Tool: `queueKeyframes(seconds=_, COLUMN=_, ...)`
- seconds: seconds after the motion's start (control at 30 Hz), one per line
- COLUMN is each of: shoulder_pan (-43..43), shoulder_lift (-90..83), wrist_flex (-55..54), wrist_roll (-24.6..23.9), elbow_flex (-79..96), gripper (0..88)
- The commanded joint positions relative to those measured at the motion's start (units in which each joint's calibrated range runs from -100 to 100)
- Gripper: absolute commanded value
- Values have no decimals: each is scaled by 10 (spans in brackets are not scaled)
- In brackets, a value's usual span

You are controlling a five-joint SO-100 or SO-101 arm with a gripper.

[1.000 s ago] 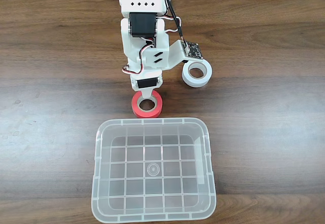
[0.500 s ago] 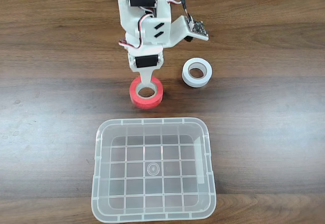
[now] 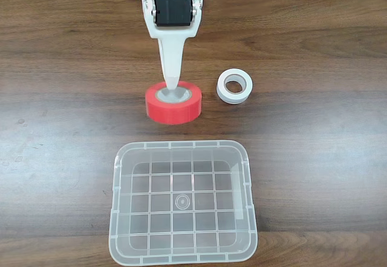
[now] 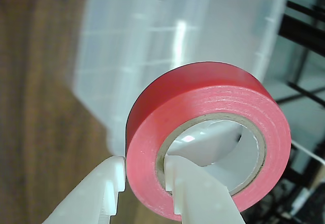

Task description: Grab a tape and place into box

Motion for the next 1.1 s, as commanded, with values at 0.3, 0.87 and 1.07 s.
queueKeyframes(seconds=0.3, shoulder_pan=-18, shoulder_lift=347, wrist_flex=-64, wrist_roll=-9, elbow_flex=-376, gripper=50)
queueKeyframes(seconds=0.87, shoulder_pan=-14, shoulder_lift=522, wrist_flex=-55, wrist_roll=-8, elbow_flex=-451, gripper=123)
queueKeyframes(seconds=1.07, shoulder_pan=-12, shoulder_lift=524, wrist_flex=-55, wrist_roll=-8, elbow_flex=-451, gripper=185)
